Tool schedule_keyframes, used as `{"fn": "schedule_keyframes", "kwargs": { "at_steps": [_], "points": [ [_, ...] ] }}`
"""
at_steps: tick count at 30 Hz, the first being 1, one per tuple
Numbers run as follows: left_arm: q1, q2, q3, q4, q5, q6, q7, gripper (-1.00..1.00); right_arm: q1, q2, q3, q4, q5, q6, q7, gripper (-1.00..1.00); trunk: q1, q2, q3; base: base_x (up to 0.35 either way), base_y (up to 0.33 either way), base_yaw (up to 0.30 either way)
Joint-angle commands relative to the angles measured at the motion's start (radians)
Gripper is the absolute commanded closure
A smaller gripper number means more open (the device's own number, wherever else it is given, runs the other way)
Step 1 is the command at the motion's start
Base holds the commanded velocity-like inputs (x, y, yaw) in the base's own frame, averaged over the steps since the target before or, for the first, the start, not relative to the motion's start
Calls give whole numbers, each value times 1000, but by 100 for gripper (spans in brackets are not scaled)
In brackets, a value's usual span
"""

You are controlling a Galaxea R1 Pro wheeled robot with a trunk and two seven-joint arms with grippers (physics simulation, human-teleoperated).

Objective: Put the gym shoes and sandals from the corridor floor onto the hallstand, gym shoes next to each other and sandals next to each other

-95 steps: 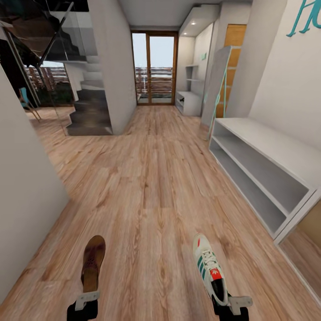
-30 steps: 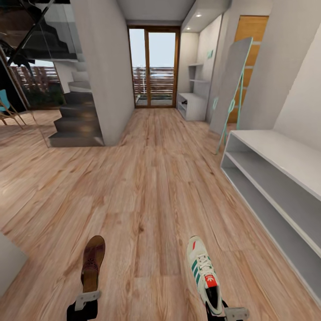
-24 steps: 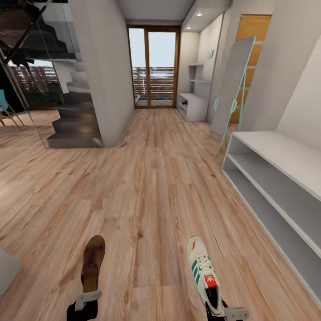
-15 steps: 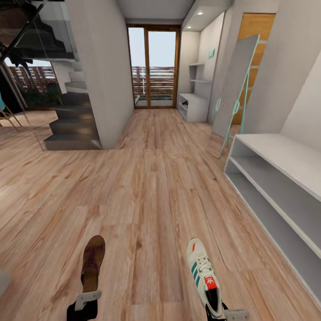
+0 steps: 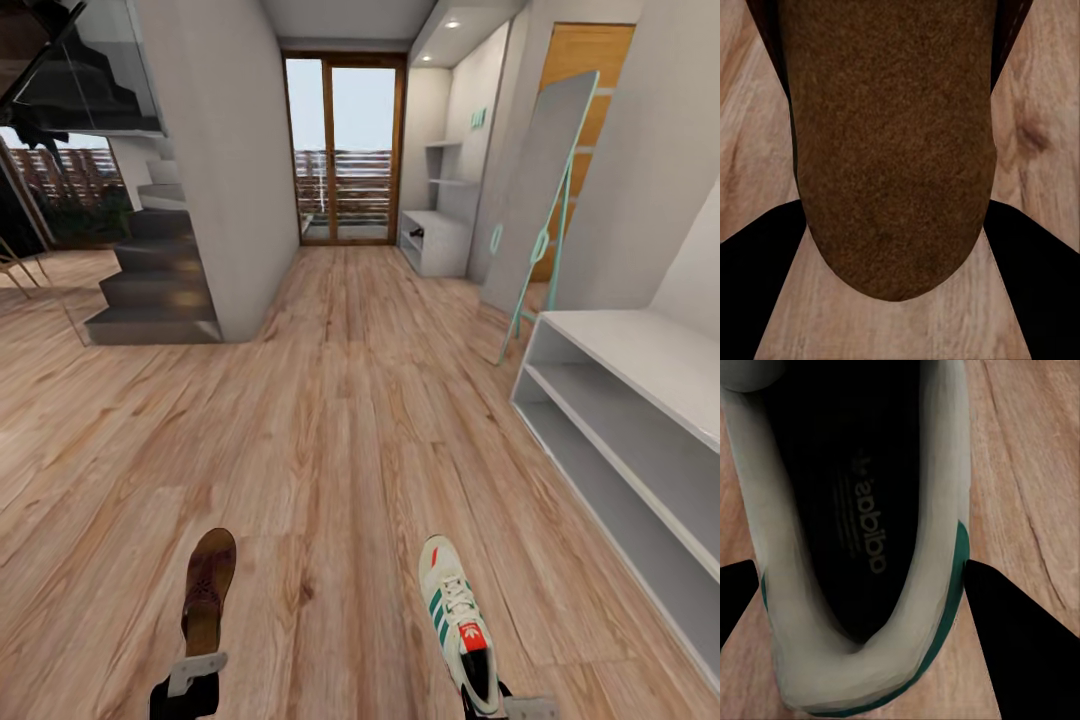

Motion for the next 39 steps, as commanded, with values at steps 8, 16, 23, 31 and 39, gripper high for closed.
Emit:
{"fn": "schedule_keyframes", "kwargs": {
  "at_steps": [8,16,23,31,39],
  "points": [
    [-1,-1,9,0,-6,-3,-8,100,1,0,-9,1,9,2,2,100,0,0,-1,339,0,0],
    [-1,-2,8,0,-7,-5,-7,100,1,0,-9,1,9,2,2,100,0,0,-1,339,0,0],
    [-1,-2,8,0,-7,-6,-7,100,1,0,-9,1,9,2,1,100,0,0,-1,339,0,0],
    [-1,-2,7,0,-7,-7,-7,100,1,0,-9,1,9,2,2,100,0,0,-1,339,0,0],
    [0,-2,8,0,-6,-8,-8,100,1,0,-9,1,9,2,2,100,0,0,-1,339,0,0]
  ]
}}
